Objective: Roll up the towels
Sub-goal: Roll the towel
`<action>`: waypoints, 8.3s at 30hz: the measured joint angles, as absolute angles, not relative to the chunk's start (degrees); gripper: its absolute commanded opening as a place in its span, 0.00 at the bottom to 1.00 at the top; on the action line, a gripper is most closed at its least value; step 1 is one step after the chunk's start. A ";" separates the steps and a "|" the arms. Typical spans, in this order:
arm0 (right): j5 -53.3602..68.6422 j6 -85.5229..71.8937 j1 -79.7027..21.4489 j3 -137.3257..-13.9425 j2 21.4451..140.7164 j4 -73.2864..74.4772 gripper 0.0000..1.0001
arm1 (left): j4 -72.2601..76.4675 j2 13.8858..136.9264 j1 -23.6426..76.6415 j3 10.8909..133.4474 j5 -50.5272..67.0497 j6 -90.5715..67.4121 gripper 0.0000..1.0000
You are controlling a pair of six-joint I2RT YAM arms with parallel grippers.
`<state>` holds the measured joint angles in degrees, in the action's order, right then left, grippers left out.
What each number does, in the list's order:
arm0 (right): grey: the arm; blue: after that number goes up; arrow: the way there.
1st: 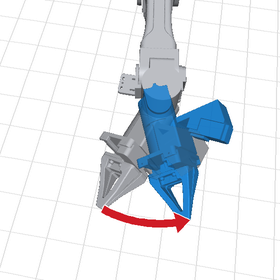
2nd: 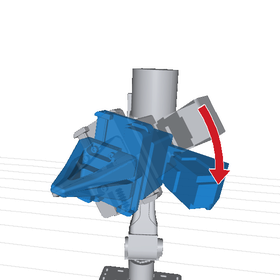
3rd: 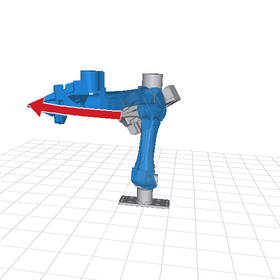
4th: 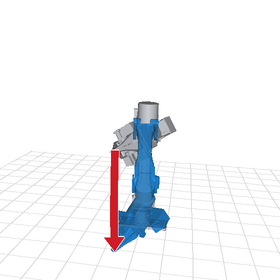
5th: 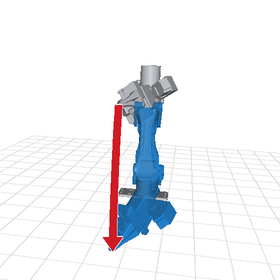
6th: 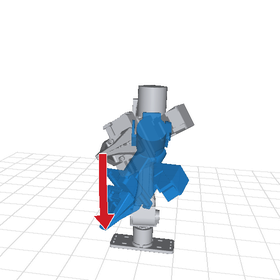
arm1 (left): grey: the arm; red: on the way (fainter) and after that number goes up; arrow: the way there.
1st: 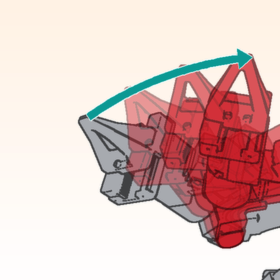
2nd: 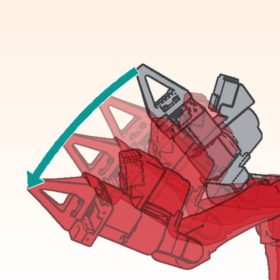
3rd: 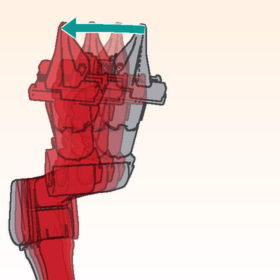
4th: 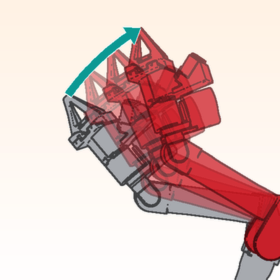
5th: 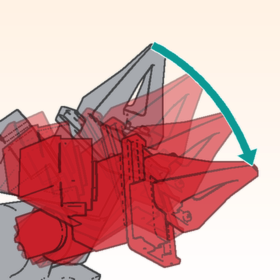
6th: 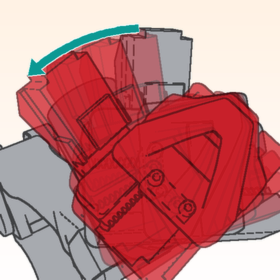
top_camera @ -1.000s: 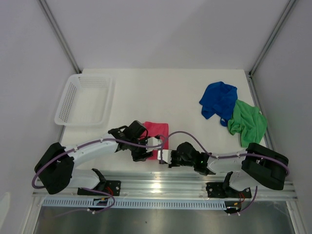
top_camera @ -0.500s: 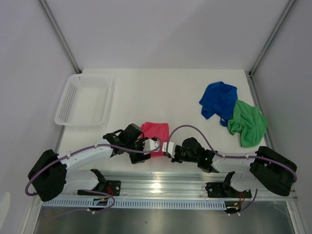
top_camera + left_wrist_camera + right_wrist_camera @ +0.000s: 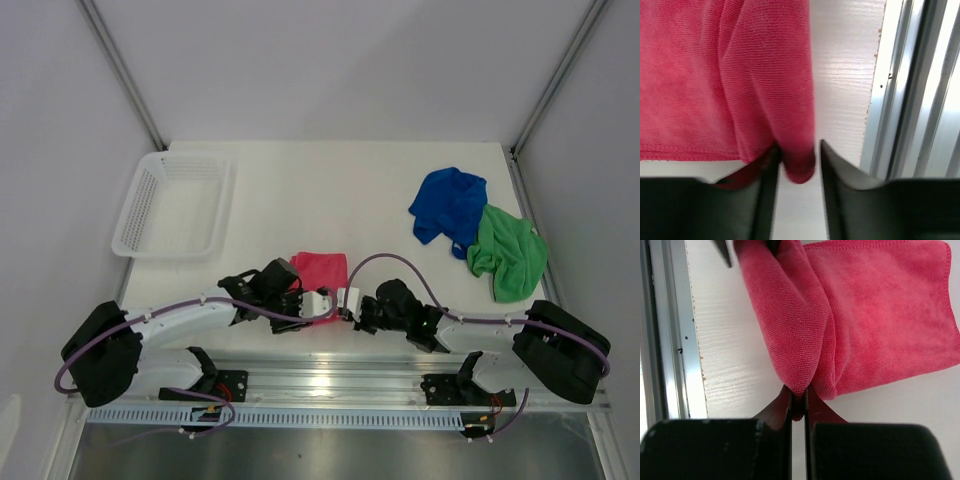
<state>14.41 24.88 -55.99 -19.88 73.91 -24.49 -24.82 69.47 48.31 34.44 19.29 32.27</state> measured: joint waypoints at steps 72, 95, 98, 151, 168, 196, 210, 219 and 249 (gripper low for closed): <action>7.51 7.31 -43.48 -32.93 49.82 -3.49 0.89 | -47.35 90.76 37.82 53.76 33.17 39.51 0.07; 12.67 -9.82 -54.30 -17.28 64.18 -23.75 0.78 | -47.31 90.74 37.78 53.76 33.26 39.46 0.08; 15.27 -10.26 -54.30 -16.93 66.74 -26.57 0.70 | -47.31 90.74 37.78 53.76 33.26 39.46 0.08; 24.32 -21.10 -54.28 -19.33 68.23 -21.78 0.00 | -44.97 81.62 38.89 46.04 35.68 34.81 0.10; 30.33 -24.25 -46.85 -20.80 76.77 -22.52 0.00 | -44.25 85.12 37.08 47.33 37.50 33.04 0.43; 19.59 -21.67 -44.03 -24.95 73.21 -12.80 0.63 | -40.42 91.13 36.82 48.80 34.94 25.06 0.01; 6.76 -17.85 -50.78 -25.19 53.74 -3.20 0.19 | -40.38 91.11 36.71 48.80 34.92 24.91 0.01; 16.53 -16.86 -58.52 -20.27 68.60 -25.15 0.00 | -40.38 91.07 36.56 48.80 34.94 24.88 0.01; 14.81 -30.44 -54.96 -16.80 94.11 -59.51 0.00 | -38.70 84.40 36.29 50.24 26.41 27.03 0.42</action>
